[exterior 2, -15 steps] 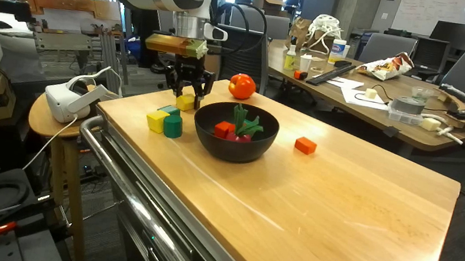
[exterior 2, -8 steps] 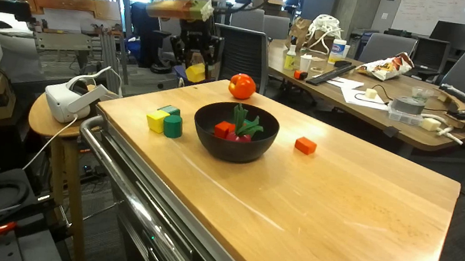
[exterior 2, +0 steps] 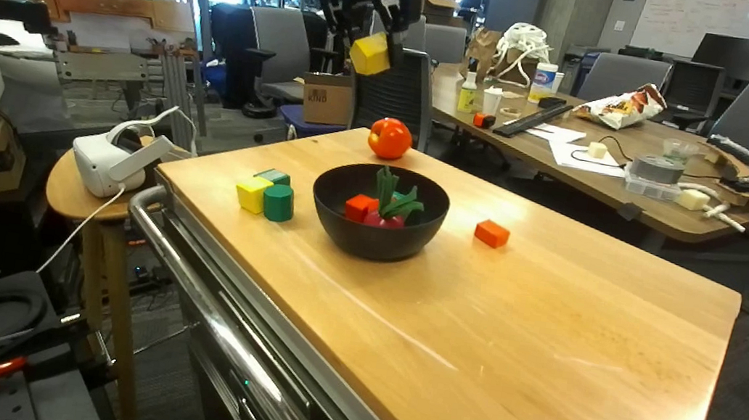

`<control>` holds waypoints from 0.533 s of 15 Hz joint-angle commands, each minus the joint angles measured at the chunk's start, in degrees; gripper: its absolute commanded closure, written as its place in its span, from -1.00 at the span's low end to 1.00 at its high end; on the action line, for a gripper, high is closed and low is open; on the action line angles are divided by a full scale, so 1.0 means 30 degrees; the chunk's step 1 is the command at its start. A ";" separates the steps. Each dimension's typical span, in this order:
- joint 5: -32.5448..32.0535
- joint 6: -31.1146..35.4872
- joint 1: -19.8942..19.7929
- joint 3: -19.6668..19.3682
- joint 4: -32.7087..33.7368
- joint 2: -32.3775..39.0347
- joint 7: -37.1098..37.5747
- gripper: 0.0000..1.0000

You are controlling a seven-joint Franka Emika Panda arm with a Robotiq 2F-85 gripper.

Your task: Put the beetroot and the blocks in the bowl then move the apple to the right

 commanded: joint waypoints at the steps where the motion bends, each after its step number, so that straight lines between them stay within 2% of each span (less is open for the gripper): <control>1: -0.0365 0.0690 -0.0938 -0.0358 -0.1338 -0.0008 0.1235 0.43; 8: 0.0751 0.2008 -0.1032 -0.0419 -0.2441 0.2178 0.1805 0.43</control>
